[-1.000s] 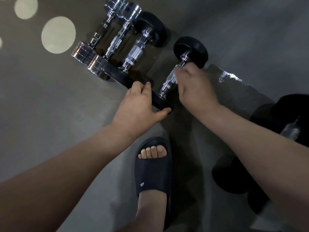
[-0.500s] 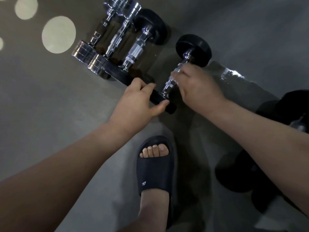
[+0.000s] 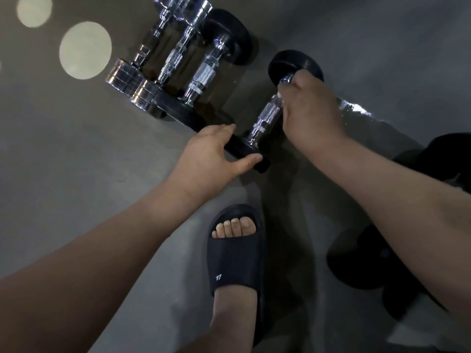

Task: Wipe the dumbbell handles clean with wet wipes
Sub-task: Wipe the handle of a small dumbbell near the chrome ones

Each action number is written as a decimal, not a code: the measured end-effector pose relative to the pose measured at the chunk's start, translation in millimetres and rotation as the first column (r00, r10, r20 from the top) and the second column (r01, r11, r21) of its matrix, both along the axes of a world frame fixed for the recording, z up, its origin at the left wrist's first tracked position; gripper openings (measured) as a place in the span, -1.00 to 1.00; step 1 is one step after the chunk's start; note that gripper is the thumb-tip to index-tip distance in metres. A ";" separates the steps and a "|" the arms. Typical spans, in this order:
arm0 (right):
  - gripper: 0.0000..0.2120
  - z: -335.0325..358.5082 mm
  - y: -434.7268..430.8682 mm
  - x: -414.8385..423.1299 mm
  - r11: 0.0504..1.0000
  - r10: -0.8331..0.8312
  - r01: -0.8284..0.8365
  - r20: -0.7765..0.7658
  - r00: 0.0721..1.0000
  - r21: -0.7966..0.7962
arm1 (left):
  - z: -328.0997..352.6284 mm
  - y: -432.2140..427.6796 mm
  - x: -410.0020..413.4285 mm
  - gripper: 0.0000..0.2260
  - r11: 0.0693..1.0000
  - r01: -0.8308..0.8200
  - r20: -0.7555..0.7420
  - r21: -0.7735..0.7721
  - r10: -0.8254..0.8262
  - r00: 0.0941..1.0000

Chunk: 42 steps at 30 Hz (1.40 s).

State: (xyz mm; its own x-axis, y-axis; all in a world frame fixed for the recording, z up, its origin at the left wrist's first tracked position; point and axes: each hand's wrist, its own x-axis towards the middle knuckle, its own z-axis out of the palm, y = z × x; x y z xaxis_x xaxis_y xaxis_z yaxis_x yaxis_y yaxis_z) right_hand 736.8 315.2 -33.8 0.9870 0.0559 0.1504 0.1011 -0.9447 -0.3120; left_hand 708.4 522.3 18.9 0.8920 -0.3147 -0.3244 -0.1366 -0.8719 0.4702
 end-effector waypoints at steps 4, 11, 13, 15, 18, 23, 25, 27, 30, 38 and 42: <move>-0.79 -4.2 12.9 -25.0 0.970 0.159 -0.159 0.018 0.987 0.186 | 1.0 -0.1 1.3 -0.25 1.000 0.011 -0.012 0.012 -0.011 1.000; -0.78 4.3 -11.8 -1.2 0.986 0.141 -0.139 -0.019 0.990 0.089 | 0.3 1.0 2.3 -0.24 1.000 0.022 -0.009 0.016 -0.022 1.000; -0.79 2.9 -4.6 -5.4 0.988 0.095 -0.093 -0.019 0.995 0.121 | -0.7 2.7 1.2 -0.24 1.000 0.021 -0.009 0.017 -0.021 1.000; -0.81 5.1 6.6 -21.7 0.956 0.238 -0.230 -0.022 0.971 0.184 | -1.8 4.8 1.6 -0.25 1.000 0.026 -0.011 0.013 -0.026 1.000; -0.79 10.9 10.1 -36.8 0.867 0.467 -0.442 -0.068 0.881 0.232 | -1.8 7.0 3.0 -0.27 1.000 0.026 -0.036 0.004 -0.026 0.999; -0.78 7.1 10.1 -22.9 0.915 0.312 -0.302 0.006 0.950 0.267 | -3.1 7.7 3.0 -0.27 1.000 0.008 -0.043 -0.012 -0.009 0.999; -0.77 8.8 19.3 -30.6 0.894 0.395 -0.378 -0.023 0.918 0.242 | -4.3 8.6 3.5 -0.27 1.000 0.015 -0.044 -0.013 -0.016 0.999; -0.71 14.7 19.9 -33.4 0.847 0.508 -0.483 -0.072 0.858 0.223 | -5.0 8.8 3.3 -0.27 1.000 0.022 -0.043 -0.014 -0.023 0.999; -0.74 15.3 5.3 -14.2 0.904 0.390 -0.370 -0.058 0.919 0.212 | -5.7 8.2 1.4 -0.26 1.000 0.019 -0.028 -0.019 -0.019 0.999; -0.76 12.9 4.2 -37.6 0.893 0.411 -0.396 -0.027 0.911 0.216 | -5.4 6.5 -1.2 -0.27 0.998 0.056 -0.012 -0.004 -0.056 0.998; -0.80 7.5 0.3 -23.2 0.968 0.044 -0.050 0.030 0.999 0.248 | -4.9 7.1 0.0 -0.34 0.999 0.044 -0.021 -0.005 -0.045 0.999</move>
